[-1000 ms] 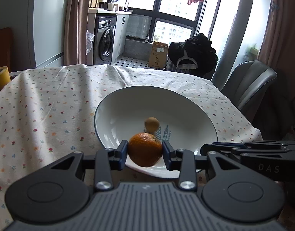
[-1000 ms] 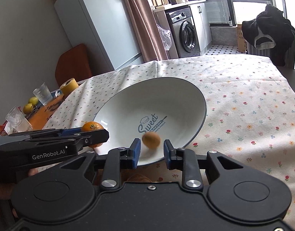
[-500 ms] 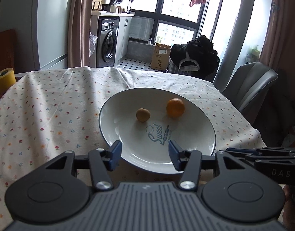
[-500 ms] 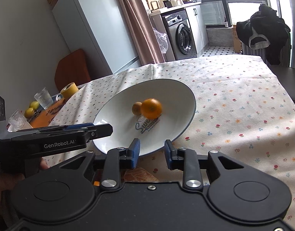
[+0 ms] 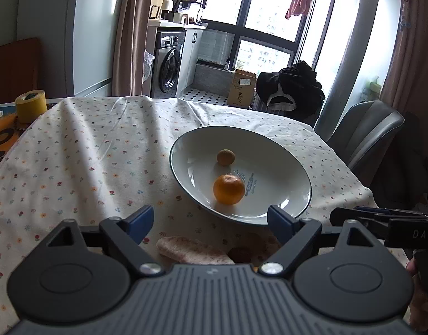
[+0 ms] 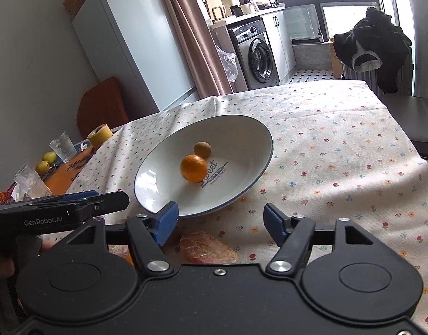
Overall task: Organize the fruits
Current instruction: 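Move both open tools from the bowl back to the fruit cluster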
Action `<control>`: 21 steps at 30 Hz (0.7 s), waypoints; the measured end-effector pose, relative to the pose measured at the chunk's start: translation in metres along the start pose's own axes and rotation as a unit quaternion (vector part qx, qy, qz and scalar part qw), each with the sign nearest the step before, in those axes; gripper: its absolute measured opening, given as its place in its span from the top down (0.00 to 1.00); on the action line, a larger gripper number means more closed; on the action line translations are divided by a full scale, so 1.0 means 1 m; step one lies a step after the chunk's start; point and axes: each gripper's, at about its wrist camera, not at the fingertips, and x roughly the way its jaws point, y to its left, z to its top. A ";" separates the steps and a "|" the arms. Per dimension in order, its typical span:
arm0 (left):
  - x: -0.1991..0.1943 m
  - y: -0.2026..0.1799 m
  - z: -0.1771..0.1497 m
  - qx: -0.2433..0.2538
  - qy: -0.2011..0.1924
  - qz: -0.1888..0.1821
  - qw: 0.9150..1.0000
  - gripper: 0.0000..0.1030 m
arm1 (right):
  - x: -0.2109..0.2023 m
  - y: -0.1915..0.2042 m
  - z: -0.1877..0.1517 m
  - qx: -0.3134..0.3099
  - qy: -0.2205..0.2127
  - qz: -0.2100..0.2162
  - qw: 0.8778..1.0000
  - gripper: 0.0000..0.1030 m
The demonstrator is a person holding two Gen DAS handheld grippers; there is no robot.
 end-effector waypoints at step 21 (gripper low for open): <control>-0.056 0.004 -0.027 -0.006 -0.018 -0.010 1.000 0.05 | -0.040 0.016 -0.019 -0.030 -0.036 -0.031 0.998 0.00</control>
